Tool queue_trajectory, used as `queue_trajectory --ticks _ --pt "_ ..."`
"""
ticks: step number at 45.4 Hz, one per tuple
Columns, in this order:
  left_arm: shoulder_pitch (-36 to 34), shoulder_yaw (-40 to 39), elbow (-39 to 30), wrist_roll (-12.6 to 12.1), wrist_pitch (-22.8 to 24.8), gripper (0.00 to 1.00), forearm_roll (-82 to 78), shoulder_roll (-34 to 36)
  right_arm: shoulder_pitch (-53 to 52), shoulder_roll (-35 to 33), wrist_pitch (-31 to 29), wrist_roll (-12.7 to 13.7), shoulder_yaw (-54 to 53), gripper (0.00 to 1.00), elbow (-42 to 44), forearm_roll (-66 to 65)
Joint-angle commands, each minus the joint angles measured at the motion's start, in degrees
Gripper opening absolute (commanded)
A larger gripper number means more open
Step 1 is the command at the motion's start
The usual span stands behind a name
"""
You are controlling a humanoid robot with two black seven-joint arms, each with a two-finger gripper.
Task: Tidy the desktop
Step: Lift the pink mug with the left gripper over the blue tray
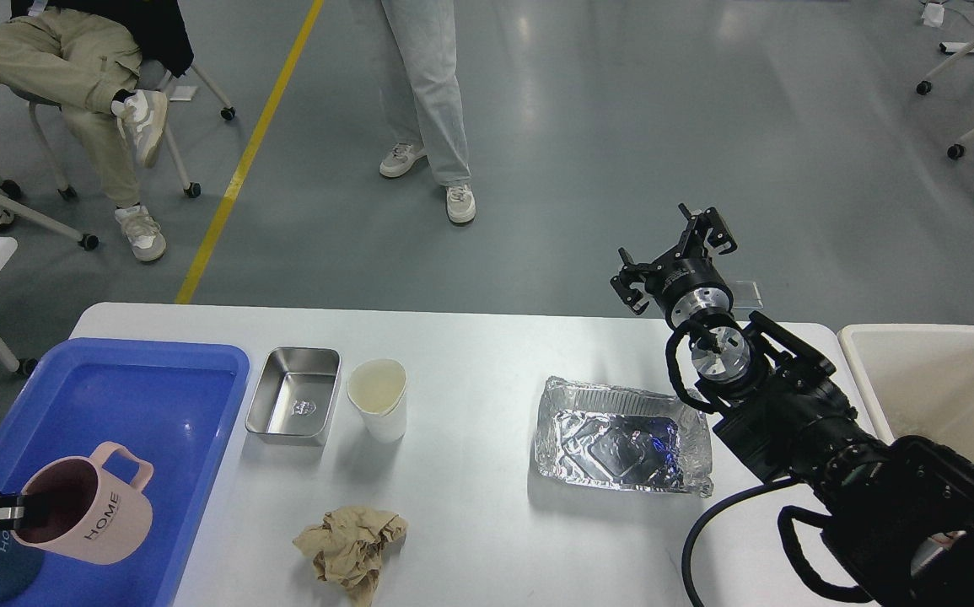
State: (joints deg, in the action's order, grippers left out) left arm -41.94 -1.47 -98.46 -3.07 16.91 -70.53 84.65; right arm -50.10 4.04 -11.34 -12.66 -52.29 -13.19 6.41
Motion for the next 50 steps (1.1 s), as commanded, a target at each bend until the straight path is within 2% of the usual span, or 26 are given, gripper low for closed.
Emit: queue_trajectory --ticks 1,24,36,50 --pt "0.3 0.1 0.1 0.0 -0.6 0.01 0.2 1.0 -0.1 0.0 0.0 0.0 0.0 1.00 -0.1 0.0" --pt "4.8 0.7 6.3 -0.1 -4.4 0.01 0.7 -3.8 0.1 -0.1 0.0 0.0 0.0 1.00 0.0 0.0" --pt "9.4 0.7 8.9 0.0 -8.3 0.02 1.3 -5.9 0.2 -0.2 0.0 0.0 0.0 1.00 0.0 0.0" --pt "10.9 0.6 12.0 0.0 -9.3 0.04 2.6 -9.1 0.1 -0.1 0.0 0.0 0.0 1.00 0.0 0.0"
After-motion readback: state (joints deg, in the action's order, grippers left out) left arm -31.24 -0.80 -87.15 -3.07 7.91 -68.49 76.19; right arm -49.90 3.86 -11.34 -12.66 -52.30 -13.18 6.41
